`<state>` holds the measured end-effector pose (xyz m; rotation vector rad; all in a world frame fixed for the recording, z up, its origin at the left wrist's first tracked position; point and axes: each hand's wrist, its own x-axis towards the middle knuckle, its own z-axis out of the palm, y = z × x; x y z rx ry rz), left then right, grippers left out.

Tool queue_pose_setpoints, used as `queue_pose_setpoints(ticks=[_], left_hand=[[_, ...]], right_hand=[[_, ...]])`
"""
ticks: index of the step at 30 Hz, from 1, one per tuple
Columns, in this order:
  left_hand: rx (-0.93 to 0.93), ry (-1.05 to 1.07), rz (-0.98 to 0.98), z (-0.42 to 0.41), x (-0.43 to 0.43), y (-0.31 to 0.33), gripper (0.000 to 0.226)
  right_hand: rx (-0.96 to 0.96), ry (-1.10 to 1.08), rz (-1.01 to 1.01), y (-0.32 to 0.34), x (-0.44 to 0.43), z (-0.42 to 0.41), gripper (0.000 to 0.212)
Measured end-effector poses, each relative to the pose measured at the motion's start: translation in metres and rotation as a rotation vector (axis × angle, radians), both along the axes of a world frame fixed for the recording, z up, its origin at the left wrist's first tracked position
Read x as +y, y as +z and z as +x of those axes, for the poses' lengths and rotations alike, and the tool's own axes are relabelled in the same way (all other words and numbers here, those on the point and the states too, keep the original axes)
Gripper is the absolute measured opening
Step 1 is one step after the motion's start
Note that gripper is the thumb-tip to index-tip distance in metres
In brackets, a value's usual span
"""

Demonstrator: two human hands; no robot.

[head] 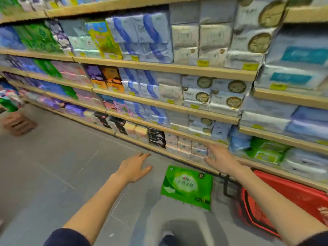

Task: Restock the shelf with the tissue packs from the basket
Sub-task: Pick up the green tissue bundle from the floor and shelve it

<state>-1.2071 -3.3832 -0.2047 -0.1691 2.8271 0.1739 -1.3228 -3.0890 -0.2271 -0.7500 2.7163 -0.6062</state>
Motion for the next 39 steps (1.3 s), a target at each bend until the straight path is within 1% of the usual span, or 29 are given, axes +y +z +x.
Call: queue_pose_setpoints(ticks=[6, 9, 13, 16, 20, 23, 26, 28, 30, 34, 36, 37, 39], left_hand=[[-0.151, -0.109, 0.177, -0.076, -0.046, -0.037, 0.064], [-0.228, -0.122, 0.267, -0.104, -0.059, -0.066, 0.068], [-0.310, -0.130, 0.277, -0.134, -0.073, -0.124, 0.073], [-0.347, -0.052, 0.355, -0.149, -0.079, -0.179, 0.075], [-0.397, 0.009, 0.408, -0.157, -0.086, -0.271, 0.078], [-0.431, 0.053, 0.417, -0.165, -0.096, -0.362, 0.079], [-0.442, 0.082, 0.432, -0.178, -0.096, -0.456, 0.082], [-0.461, 0.108, 0.431, -0.185, -0.093, -0.508, 0.084], [-0.455, 0.088, 0.451, -0.194, -0.092, -0.571, 0.089], [-0.425, 0.067, 0.466, -0.218, -0.092, -0.676, 0.093], [-0.393, 0.090, 0.497, -0.230, -0.092, -0.715, 0.092], [-0.374, 0.091, 0.514, -0.235, -0.093, -0.730, 0.093], [-0.375, 0.102, 0.548, -0.240, -0.097, -0.755, 0.101]], right_hand=[[-0.127, -0.255, -0.011, -0.033, -0.011, -0.009, 0.060], [-0.212, -0.350, -0.007, -0.056, -0.013, -0.010, 0.062], [-0.315, -0.429, 0.008, -0.102, -0.014, -0.015, 0.065], [-0.396, -0.479, 0.001, -0.151, -0.020, -0.019, 0.076], [-0.424, -0.554, -0.036, -0.244, -0.022, -0.032, 0.076], [-0.469, -0.614, -0.050, -0.338, -0.018, -0.048, 0.070], [-0.499, -0.612, -0.034, -0.435, -0.012, -0.068, 0.068], [-0.543, -0.609, -0.003, -0.492, -0.007, -0.079, 0.072], [-0.551, -0.614, 0.031, -0.554, -0.001, -0.091, 0.078], [-0.558, -0.603, 0.087, -0.654, 0.008, -0.108, 0.097], [-0.556, -0.613, 0.051, -0.692, 0.015, -0.113, 0.107], [-0.543, -0.622, 0.018, -0.709, 0.019, -0.114, 0.108], [-0.527, -0.620, -0.070, -0.740, 0.028, -0.111, 0.104]])
